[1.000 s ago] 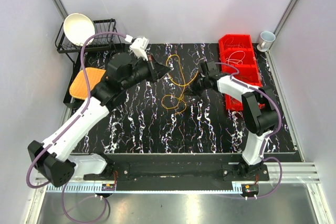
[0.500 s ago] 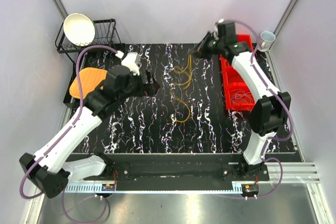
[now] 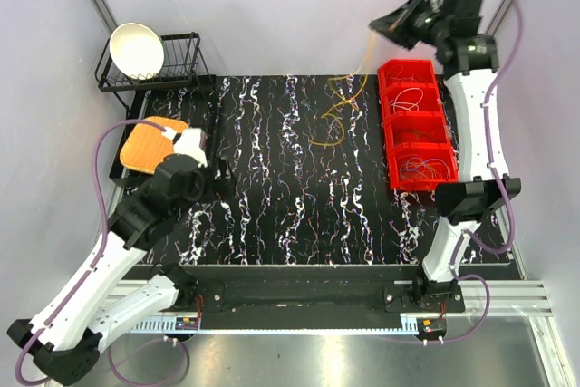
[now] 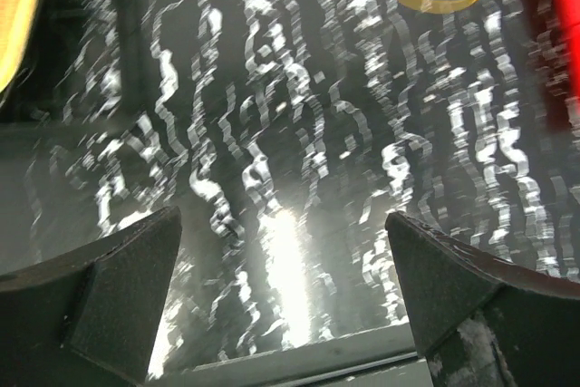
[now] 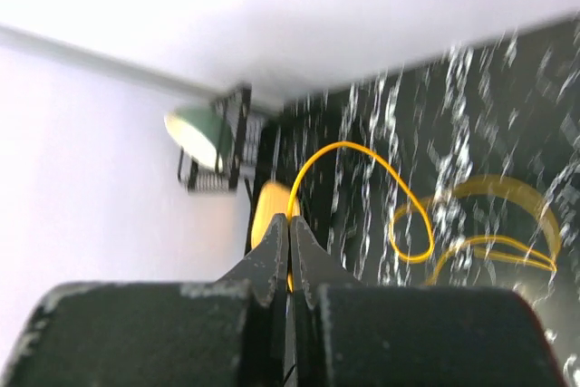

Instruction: Untangle the cables

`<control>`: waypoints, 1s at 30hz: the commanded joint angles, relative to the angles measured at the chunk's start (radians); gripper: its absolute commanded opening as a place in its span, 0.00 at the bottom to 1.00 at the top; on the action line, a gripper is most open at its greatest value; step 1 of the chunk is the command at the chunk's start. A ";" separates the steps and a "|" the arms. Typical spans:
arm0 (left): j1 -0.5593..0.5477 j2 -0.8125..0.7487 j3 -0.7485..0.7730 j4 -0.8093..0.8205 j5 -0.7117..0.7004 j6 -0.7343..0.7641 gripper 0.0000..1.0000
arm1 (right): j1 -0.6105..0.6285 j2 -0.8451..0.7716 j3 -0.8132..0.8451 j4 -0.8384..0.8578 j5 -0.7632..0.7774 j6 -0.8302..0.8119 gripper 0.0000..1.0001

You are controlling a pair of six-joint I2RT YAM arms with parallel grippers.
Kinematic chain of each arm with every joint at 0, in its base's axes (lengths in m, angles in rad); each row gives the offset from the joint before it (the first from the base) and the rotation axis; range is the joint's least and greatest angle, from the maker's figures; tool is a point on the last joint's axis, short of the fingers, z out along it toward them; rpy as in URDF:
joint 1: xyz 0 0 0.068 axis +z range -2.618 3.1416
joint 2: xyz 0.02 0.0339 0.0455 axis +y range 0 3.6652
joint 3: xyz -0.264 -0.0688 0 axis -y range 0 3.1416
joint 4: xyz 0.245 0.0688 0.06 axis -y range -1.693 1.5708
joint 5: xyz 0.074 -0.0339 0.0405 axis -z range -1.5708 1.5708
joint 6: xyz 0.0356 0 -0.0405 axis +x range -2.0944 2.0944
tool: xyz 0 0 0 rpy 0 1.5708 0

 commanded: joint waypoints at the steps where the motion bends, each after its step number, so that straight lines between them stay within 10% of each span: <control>1: 0.004 -0.050 -0.032 -0.046 -0.091 -0.011 0.99 | -0.077 0.085 0.173 -0.054 0.001 0.008 0.00; 30: 0.004 -0.119 -0.100 -0.057 -0.129 -0.024 0.99 | -0.365 0.254 0.391 0.393 -0.035 0.138 0.00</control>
